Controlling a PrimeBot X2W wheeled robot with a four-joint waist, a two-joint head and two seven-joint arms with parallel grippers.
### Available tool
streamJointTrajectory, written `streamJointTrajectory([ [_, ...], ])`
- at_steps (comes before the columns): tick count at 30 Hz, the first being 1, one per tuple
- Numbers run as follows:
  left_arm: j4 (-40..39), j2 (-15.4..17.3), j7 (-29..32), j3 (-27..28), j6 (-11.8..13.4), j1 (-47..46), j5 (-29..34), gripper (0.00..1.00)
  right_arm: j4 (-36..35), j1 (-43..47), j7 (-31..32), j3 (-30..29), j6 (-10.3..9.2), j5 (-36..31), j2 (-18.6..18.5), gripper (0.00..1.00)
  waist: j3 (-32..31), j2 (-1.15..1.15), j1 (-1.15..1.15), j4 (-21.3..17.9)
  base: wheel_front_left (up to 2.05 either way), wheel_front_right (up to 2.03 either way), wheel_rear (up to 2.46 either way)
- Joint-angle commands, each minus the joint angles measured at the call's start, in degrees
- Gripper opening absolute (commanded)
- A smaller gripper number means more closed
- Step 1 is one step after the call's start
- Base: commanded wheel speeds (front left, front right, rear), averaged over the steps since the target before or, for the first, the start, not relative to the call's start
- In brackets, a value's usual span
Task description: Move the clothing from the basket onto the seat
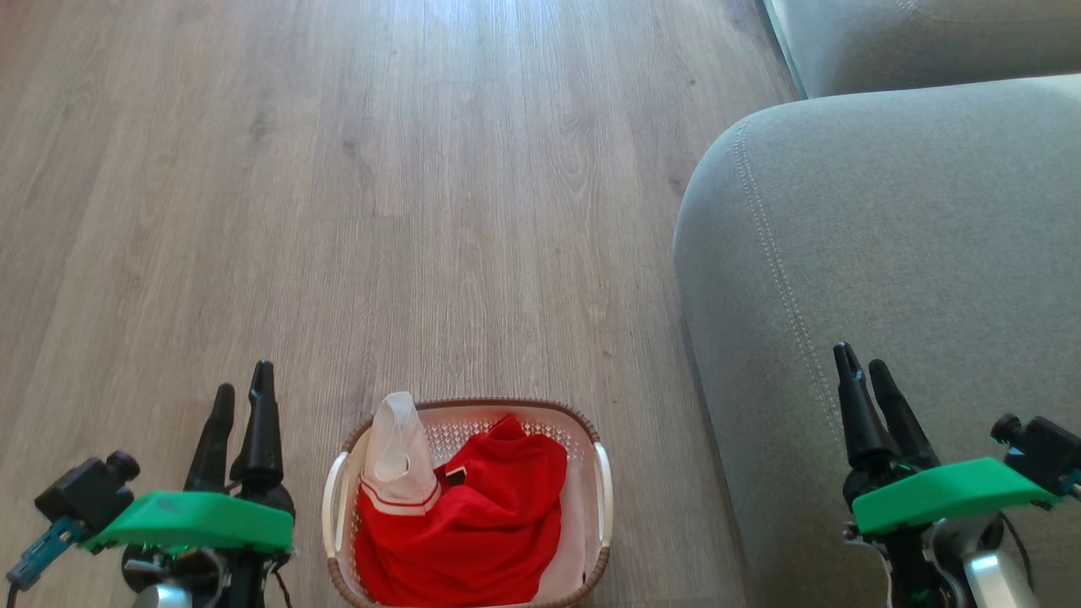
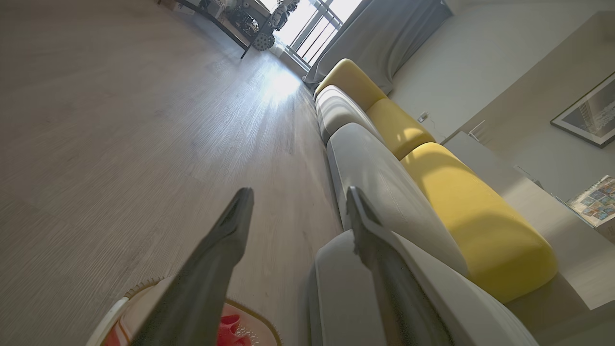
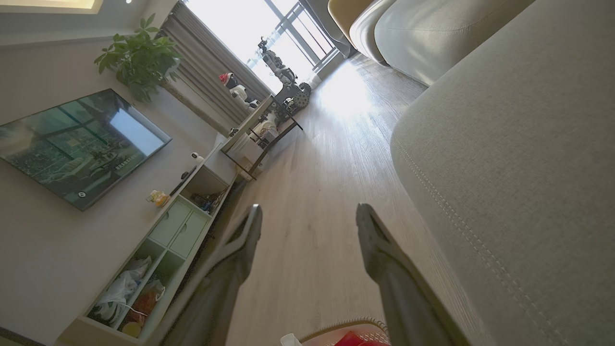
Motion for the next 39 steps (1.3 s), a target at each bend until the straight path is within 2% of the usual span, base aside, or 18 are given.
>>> streamJointTrajectory([
  [1, -2.7, 0.9, -0.8, 0.6, -0.2, -2.6, 1.8, 1.0, -2.6, -2.5, -0.9, 1.1, 0.01, -1.7, -1.3, 1.0, 0.0, 0.0, 0.0, 0.0, 0.0, 0.0, 0.0],
  [39, -6.2, 0.8, -7.4, 0.1, -0.4, -2.6, 29.3, 1.0, -6.5, -2.5, -7.5, 3.7, 0.0, -27.1, -1.1, 1.0, 0.0, 0.0, 0.0, -0.5, 0.0, 0.0, 0.0],
])
